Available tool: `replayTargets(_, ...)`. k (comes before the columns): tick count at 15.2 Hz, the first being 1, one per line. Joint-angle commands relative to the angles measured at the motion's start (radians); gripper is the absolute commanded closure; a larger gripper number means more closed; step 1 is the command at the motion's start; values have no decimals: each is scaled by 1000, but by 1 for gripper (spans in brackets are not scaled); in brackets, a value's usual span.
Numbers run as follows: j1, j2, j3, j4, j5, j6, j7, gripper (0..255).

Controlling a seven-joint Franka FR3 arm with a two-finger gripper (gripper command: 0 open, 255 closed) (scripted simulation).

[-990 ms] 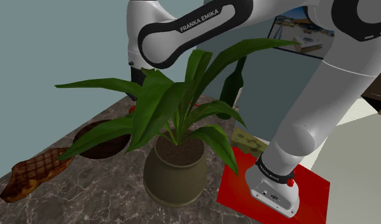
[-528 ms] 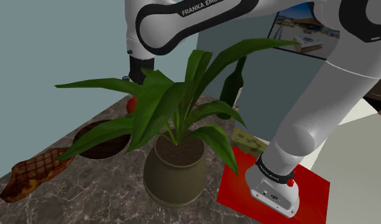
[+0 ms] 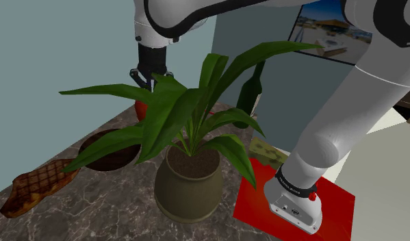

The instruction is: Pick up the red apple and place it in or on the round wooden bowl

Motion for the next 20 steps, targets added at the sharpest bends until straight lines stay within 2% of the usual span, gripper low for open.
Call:
replayTargets(1,-1,-6,-2,21,3,-27,-3,255)
replayTargets(8,-3,-20,-5,89,10,-107,-8,255)
replayTargets(11,27,52,36,204,-34,-160,77,255)
replayTargets(16,108,205,91,432,-136,-267,221,255)
replayTargets(20,219,359,114,665,-239,-382,328,255)
